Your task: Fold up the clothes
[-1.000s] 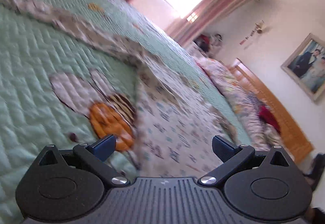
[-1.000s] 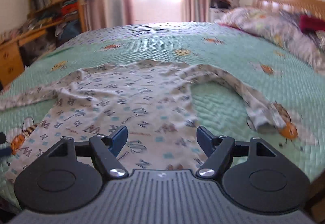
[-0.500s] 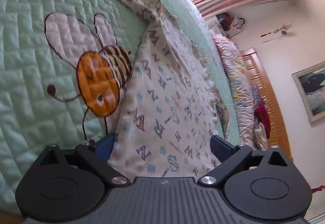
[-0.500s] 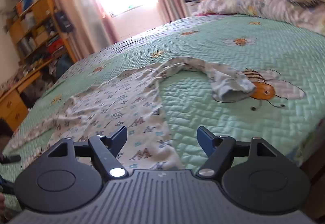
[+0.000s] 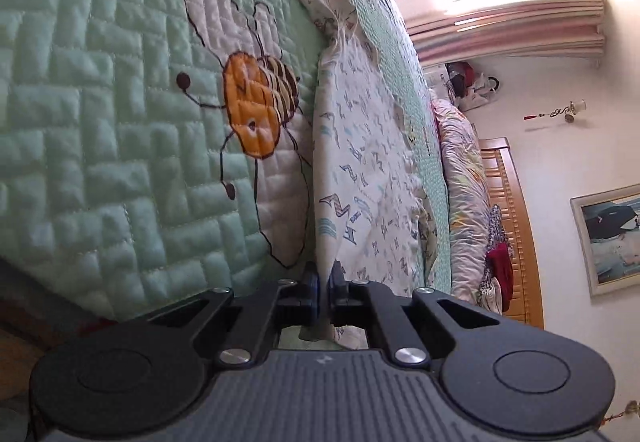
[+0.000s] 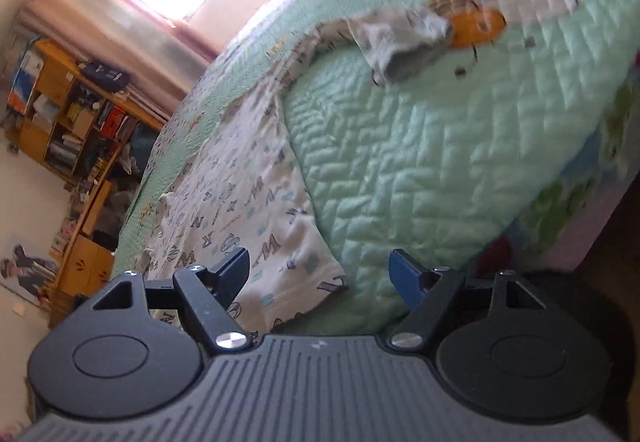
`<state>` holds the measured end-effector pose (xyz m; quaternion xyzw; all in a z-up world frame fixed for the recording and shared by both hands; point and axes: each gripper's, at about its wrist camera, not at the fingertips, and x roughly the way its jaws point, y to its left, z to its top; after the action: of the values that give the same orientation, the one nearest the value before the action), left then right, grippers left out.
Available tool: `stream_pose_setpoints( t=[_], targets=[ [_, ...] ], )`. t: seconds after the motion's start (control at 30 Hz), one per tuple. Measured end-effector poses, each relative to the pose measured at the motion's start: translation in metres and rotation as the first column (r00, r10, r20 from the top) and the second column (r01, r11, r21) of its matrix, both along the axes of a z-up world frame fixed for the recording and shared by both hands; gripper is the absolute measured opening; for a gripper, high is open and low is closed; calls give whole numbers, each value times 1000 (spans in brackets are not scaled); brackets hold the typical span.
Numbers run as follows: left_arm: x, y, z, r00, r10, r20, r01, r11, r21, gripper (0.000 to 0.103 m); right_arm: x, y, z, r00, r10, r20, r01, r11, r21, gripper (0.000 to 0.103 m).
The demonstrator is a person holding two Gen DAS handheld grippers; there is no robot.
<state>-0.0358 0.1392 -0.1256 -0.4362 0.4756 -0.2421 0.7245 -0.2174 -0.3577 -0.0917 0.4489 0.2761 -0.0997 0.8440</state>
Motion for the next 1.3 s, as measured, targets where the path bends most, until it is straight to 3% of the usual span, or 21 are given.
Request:
stream_pose_setpoints(
  t=[0.13, 0.47, 0.5, 0.57, 0.63, 0.73, 0.93, 1.1, 1.3],
  targets=[
    [4, 7, -14, 998, 1, -64, 0, 1000, 16, 7, 9, 1, -7, 1000, 11, -3, -11, 999, 47, 77],
    [-2, 10, -22, 997, -16, -73, 17, 1000, 7, 13, 17, -5, -17, 1000, 13, -11, -12, 994, 106, 77],
    [-2, 10, -22, 997, -16, -72, 17, 1000, 9, 13, 18, -5, -18, 1000, 9, -19, -7, 994, 105, 72],
    [-2, 10, -22, 997, -15, -71, 16, 1000, 12, 13, 17, -5, -18, 999, -3, -52, 7, 997, 80, 52],
    [-3, 9, -22, 997, -11, -71, 12, 1000, 12, 13, 16, -6, -20, 997, -13, -75, 19, 997, 73, 24],
    [-5, 9, -21, 997, -5, -73, 6, 1000, 18, 13, 13, -9, -25, 998, -6, -60, 13, 994, 109, 10],
    [-11, 7, -11, 999, -25, -40, 27, 999, 47, 12, 7, 2, -6, 998, 51, -29, -51, 999, -3, 4],
    [-16, 4, -1, 999, -46, -10, 46, 996, 73, 9, -13, -8, 7, 1000, 12, 5, -12, 999, -42, 3],
    [-21, 13, -5, 999, -32, -32, 35, 995, 94, 7, -8, -1, -4, 998, 38, -52, -41, 998, -55, 1]
  ],
)
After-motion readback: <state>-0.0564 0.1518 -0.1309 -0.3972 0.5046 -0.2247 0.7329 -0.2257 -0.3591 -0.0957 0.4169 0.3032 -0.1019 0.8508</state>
